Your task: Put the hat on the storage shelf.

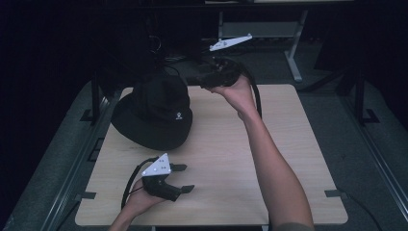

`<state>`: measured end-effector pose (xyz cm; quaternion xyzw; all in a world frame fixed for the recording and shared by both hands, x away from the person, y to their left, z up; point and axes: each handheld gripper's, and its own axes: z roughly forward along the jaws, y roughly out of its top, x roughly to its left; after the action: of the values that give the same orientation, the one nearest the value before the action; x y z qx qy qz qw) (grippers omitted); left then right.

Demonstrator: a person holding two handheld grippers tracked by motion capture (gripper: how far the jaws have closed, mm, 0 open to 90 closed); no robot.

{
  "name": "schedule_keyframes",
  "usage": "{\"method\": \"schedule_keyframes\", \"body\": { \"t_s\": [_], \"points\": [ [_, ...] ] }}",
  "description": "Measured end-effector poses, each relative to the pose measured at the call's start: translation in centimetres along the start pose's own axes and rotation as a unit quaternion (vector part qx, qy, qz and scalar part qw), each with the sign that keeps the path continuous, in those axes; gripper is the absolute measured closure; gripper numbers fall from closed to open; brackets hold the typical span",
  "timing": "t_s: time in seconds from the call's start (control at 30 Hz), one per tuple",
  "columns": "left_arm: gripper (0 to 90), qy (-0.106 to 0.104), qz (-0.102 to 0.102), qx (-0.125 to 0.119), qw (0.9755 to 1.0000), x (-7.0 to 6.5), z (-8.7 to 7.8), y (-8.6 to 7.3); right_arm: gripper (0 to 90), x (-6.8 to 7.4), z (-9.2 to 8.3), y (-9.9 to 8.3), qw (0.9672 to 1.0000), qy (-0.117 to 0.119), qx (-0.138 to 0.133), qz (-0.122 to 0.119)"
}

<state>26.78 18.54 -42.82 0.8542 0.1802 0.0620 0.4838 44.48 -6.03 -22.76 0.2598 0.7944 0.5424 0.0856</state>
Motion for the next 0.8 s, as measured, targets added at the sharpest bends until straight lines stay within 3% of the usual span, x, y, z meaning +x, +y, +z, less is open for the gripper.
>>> {"method": "schedule_keyframes", "body": {
  "t_s": [0.37, 0.6, 0.8],
  "points": [
    [24.9, 0.003, -0.001, 0.004, 1.0, 0.1, 0.2, -0.1, 26.1, -0.8, -2.9, -2.5, 0.9998, -0.016, 0.003, 0.014],
    [24.8, 0.005, 0.007, 0.006, 0.9999, 0.2, 0.1, -0.1, 25.1, -1.1, -3.9, -3.9, 0.9994, -0.018, 0.006, 0.027],
    [24.9, 0.006, 0.001, 0.001, 1.0, 0.2, 0.1, -0.1, 23.4, -1.4, -4.6, -5.4, 0.999, -0.023, 0.012, 0.037]
  ]
}}
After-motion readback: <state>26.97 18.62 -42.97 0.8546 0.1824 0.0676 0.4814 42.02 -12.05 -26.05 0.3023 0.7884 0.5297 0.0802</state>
